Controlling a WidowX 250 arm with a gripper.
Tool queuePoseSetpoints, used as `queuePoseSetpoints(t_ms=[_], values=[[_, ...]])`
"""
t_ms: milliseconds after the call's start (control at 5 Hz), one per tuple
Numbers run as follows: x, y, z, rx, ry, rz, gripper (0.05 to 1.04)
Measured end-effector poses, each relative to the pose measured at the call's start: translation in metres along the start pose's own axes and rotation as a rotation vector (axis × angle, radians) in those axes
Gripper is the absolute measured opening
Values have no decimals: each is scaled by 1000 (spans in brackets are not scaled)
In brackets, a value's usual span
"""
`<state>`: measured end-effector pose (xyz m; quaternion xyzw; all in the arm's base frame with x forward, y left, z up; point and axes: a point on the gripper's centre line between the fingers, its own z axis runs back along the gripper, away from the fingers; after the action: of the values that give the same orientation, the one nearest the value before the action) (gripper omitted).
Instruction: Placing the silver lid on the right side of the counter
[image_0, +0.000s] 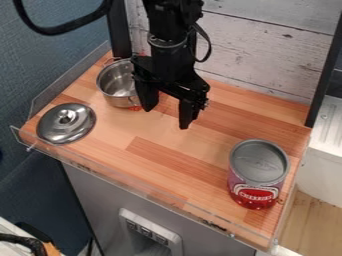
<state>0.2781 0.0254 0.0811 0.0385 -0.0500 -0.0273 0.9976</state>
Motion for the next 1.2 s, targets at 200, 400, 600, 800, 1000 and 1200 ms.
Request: queuePoseSetpoints(t_ms=[200, 400, 600, 800, 1000, 1200], values=[[-3, -1, -8, -4, 30, -11, 1000], [-10, 48, -22, 19, 44, 22, 1001], [-20, 83, -35, 33, 51, 67, 1001], [-30, 121, -42, 39, 38, 118, 1000], [-37, 143, -50, 46, 44, 164, 1001], [-36, 161, -50, 57, 33, 179, 1000]])
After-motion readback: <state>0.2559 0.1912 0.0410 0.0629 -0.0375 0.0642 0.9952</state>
